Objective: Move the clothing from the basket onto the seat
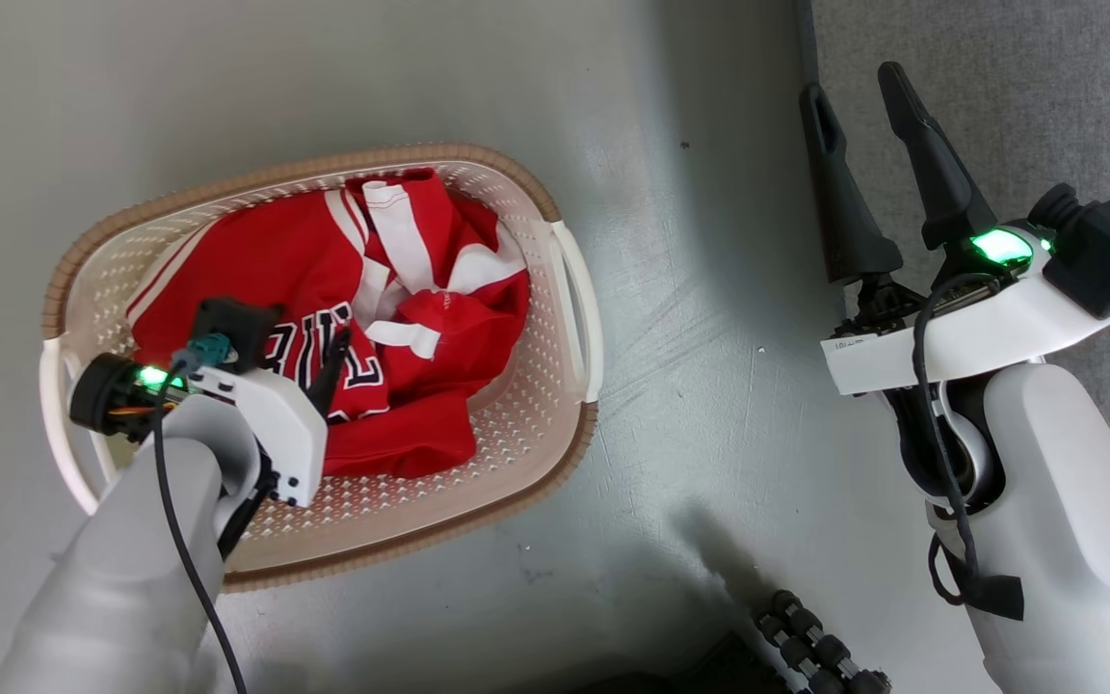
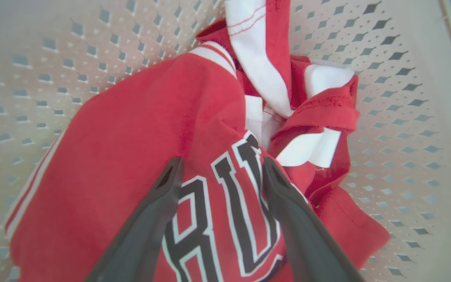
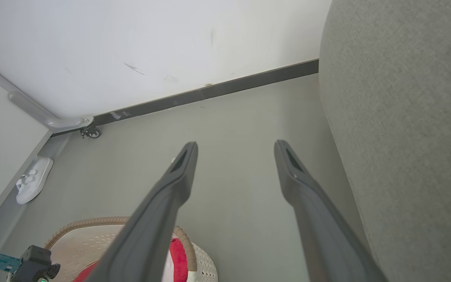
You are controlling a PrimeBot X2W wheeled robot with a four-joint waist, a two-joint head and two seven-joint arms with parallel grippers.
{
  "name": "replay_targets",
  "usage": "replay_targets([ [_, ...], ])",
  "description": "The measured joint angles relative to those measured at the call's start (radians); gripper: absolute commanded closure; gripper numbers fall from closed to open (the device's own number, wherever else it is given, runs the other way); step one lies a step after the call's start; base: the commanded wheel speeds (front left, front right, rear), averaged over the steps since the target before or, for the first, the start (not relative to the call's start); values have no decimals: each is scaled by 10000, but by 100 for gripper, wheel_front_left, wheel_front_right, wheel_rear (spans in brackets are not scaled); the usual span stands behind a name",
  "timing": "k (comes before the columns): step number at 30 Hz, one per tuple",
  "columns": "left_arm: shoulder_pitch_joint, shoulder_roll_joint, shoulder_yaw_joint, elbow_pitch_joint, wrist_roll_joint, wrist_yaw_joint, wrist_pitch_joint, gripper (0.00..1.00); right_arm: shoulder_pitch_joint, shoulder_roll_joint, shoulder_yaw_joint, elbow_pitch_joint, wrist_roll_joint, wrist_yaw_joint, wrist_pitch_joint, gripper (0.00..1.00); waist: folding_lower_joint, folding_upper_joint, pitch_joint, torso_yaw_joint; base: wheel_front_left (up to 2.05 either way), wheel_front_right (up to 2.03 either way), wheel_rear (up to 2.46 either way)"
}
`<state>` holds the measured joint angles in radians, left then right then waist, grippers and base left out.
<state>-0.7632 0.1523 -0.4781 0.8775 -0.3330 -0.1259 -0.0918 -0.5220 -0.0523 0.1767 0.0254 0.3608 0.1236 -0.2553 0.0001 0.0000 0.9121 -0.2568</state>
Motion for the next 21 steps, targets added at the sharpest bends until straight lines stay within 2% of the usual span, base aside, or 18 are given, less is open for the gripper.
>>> replay_targets([
  [16,-751,-209,-418,1273,355,104,972,0,-51,6,6,0,4,0,0,0,0,0,170,-144,0,0,0],
  [17,-752,-222,-476,1342,372,102,1009,17,-116,8,8,6,4,0,0,0,0,0,169,-146,0,0,0],
  [18,-756,-228,-518,1394,380,102,1009,45,-195,8,4,4,4,0,0,0,0,0,168,-147,0,0,0],
  [19,-772,-228,-570,1434,418,102,1032,63,-218,8,4,-13,4,0,0,0,0,0,167,-150,0,0,0],
  [20,-812,-230,-612,1476,497,102,1085,87,-209,12,8,-19,4,0,0,0,0,0,165,-153,0,0,0],
  [21,-867,-230,-639,1526,568,102,1083,100,-199,13,8,-15,4,0,0,0,0,0,163,-155,0,0,0],
])
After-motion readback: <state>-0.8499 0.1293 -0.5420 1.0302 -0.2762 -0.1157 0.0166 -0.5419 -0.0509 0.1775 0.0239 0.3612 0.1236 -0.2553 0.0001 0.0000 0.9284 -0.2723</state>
